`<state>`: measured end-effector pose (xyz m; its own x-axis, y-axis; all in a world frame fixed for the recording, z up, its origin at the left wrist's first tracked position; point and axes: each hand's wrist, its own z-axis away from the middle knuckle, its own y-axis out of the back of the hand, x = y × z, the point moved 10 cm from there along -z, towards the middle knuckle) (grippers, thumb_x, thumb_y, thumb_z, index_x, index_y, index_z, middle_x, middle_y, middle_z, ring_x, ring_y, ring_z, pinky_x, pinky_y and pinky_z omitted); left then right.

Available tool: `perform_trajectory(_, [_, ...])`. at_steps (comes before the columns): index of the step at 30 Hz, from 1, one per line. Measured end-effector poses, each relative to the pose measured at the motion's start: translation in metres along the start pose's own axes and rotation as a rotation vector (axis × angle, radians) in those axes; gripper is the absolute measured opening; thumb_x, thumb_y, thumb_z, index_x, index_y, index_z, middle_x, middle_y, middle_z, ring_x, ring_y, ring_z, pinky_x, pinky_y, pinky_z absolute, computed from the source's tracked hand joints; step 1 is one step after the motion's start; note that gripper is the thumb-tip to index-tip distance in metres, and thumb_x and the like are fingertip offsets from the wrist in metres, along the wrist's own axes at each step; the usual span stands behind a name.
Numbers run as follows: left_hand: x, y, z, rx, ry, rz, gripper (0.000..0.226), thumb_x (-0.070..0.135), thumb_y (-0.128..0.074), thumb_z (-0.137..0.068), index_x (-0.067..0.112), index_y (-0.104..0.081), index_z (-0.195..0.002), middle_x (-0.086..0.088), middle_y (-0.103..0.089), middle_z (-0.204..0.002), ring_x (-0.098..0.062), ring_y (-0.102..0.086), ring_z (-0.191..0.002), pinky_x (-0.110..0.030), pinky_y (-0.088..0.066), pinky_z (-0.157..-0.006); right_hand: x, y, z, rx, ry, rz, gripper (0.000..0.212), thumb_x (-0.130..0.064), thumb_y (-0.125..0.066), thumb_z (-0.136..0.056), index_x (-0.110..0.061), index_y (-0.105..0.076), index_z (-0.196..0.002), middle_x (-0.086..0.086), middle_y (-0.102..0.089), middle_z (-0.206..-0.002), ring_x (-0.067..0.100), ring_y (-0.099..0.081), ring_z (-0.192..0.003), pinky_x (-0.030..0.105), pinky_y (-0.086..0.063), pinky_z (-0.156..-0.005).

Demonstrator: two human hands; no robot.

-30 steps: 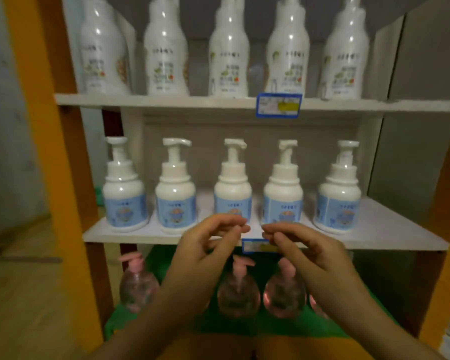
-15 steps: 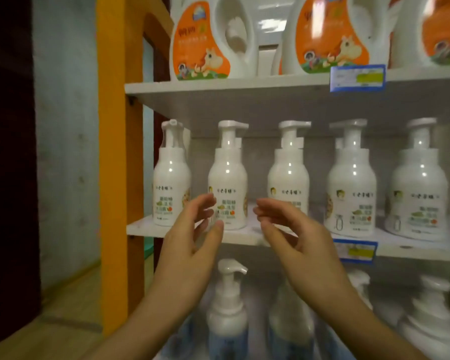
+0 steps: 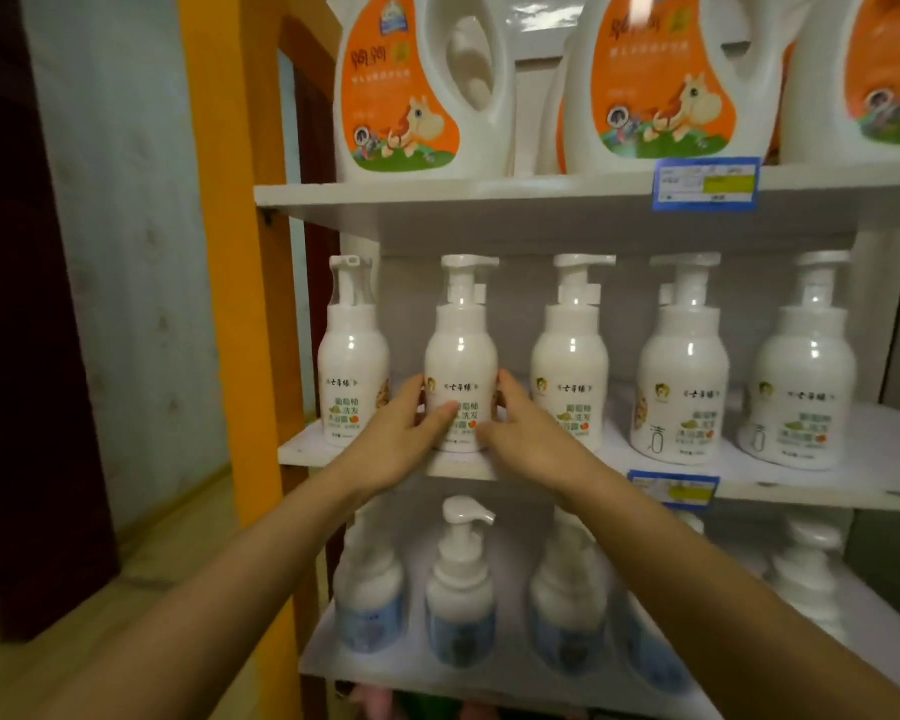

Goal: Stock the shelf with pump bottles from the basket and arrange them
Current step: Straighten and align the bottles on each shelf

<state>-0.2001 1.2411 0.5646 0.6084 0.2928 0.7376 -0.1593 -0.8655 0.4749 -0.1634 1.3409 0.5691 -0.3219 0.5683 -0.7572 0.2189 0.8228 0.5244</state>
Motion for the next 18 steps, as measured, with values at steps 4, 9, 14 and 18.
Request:
perform_trajectory(4, [0.004, -0.002, 0.001, 0.008, -0.019, 0.006, 0.022, 0.033, -0.046, -0.091, 0.032, -0.041, -0.113, 0.024, -0.055, -0.094, 0.016, -0.056, -0.079, 0.000, -0.045, -0.059, -0.002, 0.002, 0.005, 0.034, -0.034, 0.018, 0.049, -0.003, -0.048, -0.087, -0.017, -0.032, -0.132, 0.009, -0.053, -0.129, 0.024, -0.053, -0.114, 0.029, -0.041, -0.085])
perform_trajectory(9, [0.002, -0.004, -0.002, -0.003, -0.006, 0.045, 0.032, 0.033, -0.049, -0.090, 0.031, -0.040, -0.120, 0.020, -0.055, -0.100, 0.011, -0.057, -0.081, -0.001, -0.046, -0.056, 0.003, 0.011, 0.003, 0.111, -0.103, 0.033, 0.064, -0.005, -0.050, -0.087, -0.011, -0.016, -0.141, 0.015, -0.043, -0.139, 0.028, -0.046, -0.122, 0.030, -0.037, -0.094])
perform_trajectory(14, [-0.003, -0.005, -0.002, -0.001, 0.019, 0.073, 0.050, 0.030, -0.054, -0.088, 0.020, -0.034, -0.133, 0.003, -0.055, -0.118, -0.001, -0.058, -0.093, -0.011, -0.053, -0.070, 0.014, 0.014, 0.004, 0.167, -0.154, 0.035, 0.064, -0.007, -0.049, -0.087, -0.009, -0.015, -0.142, 0.009, -0.051, -0.124, 0.023, -0.054, -0.107, 0.021, -0.038, -0.084])
perform_trajectory(18, [-0.001, -0.004, -0.001, 0.010, 0.016, 0.046, 0.051, 0.028, -0.054, -0.089, 0.016, -0.034, -0.134, -0.007, -0.054, -0.129, -0.018, -0.057, -0.107, -0.038, -0.050, -0.095, 0.011, 0.002, 0.004, 0.109, -0.128, 0.063, 0.040, -0.019, -0.045, -0.092, -0.017, -0.036, -0.130, 0.009, -0.058, -0.121, 0.024, -0.057, -0.102, 0.029, -0.044, -0.083])
